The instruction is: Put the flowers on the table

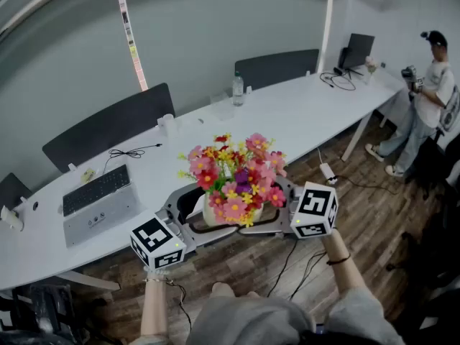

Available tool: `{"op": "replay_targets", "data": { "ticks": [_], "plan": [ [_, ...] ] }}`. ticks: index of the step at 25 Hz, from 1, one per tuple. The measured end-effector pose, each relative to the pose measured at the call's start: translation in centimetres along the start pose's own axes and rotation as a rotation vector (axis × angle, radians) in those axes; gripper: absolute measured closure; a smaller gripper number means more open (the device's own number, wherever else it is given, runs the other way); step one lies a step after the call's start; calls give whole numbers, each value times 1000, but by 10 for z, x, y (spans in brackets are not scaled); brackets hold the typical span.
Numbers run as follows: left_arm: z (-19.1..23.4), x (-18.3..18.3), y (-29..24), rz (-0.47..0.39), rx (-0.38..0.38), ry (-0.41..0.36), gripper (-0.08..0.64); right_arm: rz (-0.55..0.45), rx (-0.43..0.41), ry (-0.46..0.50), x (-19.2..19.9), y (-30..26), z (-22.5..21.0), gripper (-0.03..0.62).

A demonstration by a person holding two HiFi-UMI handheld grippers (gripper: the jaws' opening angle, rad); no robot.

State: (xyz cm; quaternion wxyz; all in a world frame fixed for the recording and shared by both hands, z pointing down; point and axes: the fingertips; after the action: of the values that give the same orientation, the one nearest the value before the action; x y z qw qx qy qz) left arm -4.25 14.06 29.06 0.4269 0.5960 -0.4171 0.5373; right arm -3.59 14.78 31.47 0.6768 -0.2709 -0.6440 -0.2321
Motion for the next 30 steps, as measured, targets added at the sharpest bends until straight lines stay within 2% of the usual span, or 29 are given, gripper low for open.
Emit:
{"op": "replay_targets", "data": {
  "ticks": [13, 17, 22, 30],
  "plan": [
    [-12, 6, -22, -9, 24, 5, 110, 2, 21, 8, 6, 25, -1, 132],
    [-5, 5, -10, -37, 19, 21, 110, -21, 19, -6, 4, 13, -1, 133],
    [-1, 8, -4, -42, -11, 30, 110, -27, -10, 9, 4, 7, -2, 133],
    [20, 12, -16, -28, -89, 60, 110, -56, -85, -27, 6, 7, -26, 133]
  ]
}}
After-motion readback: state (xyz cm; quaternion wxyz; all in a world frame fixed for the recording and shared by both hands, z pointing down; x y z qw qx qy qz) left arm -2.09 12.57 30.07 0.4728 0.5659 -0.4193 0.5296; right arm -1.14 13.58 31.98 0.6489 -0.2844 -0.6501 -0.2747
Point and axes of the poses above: the fingertips, and each gripper's own axes: y backward along the fingers, z to its left, x out of its underside, and after that the axes turned 8 degrees about -z, right-handed
